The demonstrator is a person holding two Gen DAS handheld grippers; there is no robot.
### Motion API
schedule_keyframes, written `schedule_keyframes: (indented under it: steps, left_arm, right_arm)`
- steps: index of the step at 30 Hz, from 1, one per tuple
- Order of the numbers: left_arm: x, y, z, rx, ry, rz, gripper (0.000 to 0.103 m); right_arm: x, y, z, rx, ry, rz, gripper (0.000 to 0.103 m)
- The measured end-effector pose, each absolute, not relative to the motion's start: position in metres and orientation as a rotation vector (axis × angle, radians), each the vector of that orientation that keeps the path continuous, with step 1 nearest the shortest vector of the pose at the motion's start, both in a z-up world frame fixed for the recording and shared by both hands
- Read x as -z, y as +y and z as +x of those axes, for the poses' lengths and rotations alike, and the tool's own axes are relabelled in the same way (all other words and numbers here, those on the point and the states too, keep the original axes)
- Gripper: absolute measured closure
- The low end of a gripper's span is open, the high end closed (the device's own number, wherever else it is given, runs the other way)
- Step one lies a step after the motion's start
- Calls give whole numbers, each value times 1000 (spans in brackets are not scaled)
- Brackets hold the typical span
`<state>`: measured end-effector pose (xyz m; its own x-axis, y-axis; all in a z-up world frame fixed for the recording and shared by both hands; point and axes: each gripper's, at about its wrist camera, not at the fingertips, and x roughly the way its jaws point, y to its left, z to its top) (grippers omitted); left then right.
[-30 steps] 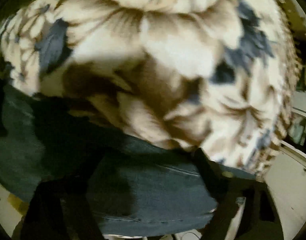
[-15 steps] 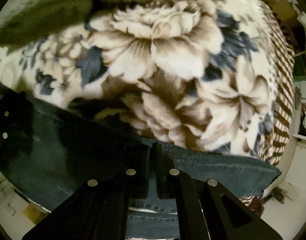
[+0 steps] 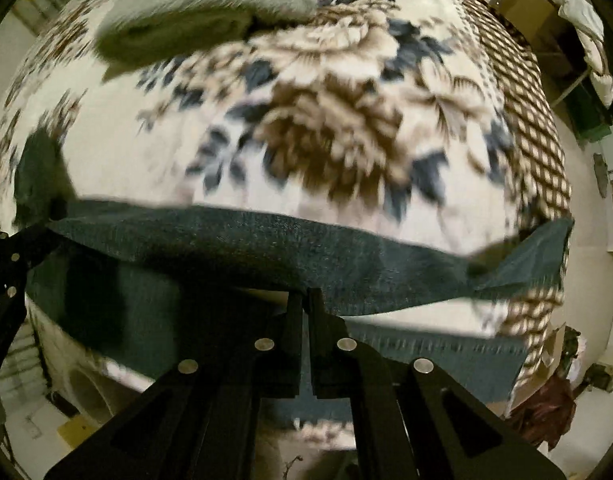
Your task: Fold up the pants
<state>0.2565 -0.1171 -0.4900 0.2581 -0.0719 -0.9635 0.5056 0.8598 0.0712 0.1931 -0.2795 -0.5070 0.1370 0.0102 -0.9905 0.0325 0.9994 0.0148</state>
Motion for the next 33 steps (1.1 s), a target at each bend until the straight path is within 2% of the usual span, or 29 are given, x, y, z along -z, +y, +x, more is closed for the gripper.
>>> schedule_keyframes:
  steps: [9, 13, 15, 17, 18, 19, 22, 23, 24, 26, 33]
  left_arm:
    - [555, -107, 172, 297, 1369, 406, 103]
    - [595, -109, 163, 266, 1415, 420, 102]
    - [607, -106, 165, 242, 1437, 410, 98]
    - [607, -105, 169, 220, 1455, 375, 98]
    - [603, -104, 169, 217, 1455, 357, 97]
    - [594, -104, 170, 207, 1446, 328, 96]
    - [566, -105, 171, 187, 1406, 267, 85]
    - [554, -109, 173, 179, 1384, 248, 75]
    - [545, -113, 175, 180, 1372, 217, 50]
    - [532, -126, 184, 187, 1334, 157, 25]
    - [547, -219, 226, 243, 1247, 245, 25]
  right_arm:
    - [572, -259, 90, -30, 1545, 82, 100]
    - [616, -263, 66, 12, 1614, 115, 100]
    - [638, -276, 61, 47, 1665, 188, 98]
    - [647, -294, 58, 67, 1700, 283, 80]
    - [643, -304, 57, 69, 1691, 332, 48]
    - [633, -315, 56, 70, 1659, 381, 26]
    - [601, -348, 57, 94, 1564, 441, 23]
    - [589, -362, 59, 124, 1533, 450, 23]
    - [580, -379, 62, 165, 1501, 465, 23]
    - [568, -420, 73, 269, 1444, 507, 23]
    - [597, -524, 131, 524, 1391, 556, 23]
